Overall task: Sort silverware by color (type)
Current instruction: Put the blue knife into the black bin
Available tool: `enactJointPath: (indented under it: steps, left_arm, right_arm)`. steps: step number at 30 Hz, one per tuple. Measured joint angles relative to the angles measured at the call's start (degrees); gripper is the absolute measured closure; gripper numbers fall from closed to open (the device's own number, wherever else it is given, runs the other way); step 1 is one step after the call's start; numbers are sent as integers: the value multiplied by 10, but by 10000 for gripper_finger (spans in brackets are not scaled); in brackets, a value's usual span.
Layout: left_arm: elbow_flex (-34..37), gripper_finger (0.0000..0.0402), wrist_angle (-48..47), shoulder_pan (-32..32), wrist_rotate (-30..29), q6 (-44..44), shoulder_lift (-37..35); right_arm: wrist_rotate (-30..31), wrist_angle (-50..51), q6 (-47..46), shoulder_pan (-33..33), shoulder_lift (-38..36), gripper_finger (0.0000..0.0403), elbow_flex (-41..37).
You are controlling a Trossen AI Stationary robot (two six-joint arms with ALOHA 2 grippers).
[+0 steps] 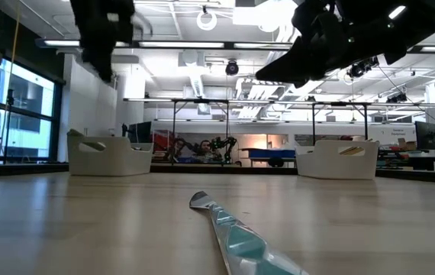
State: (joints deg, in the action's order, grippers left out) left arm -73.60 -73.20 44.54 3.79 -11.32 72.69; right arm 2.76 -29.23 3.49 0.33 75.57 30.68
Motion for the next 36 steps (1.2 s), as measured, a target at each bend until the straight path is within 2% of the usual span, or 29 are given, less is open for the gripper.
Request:
enactJointPath:
  steps: [5,9,17,24,28,31,36]
  left_arm:
    - [2,375,85,-98,1,40,-95]
    - [49,390,184,-182,1,71,-158]
    - [243,396,423,-324,-30,108,-234]
    - [411,396,679,-416,-70,112,-243]
    - [493,396,833,-457,-99,115,-234]
    - [533,396,928,-477,-109,123,-229]
    - [562,396,980,-501,-138,127,-229]
  right_arm:
    - [5,5,-9,31,0,401,0]
    - [56,5,-6,66,0,401,0]
    - [83,8,-16,123,0,395,0]
    - [131,24,-37,158,16,332,6]
    - [135,99,-46,171,60,298,70]
    - [129,178,-35,181,109,290,140]
    - [46,274,13,199,197,289,254]
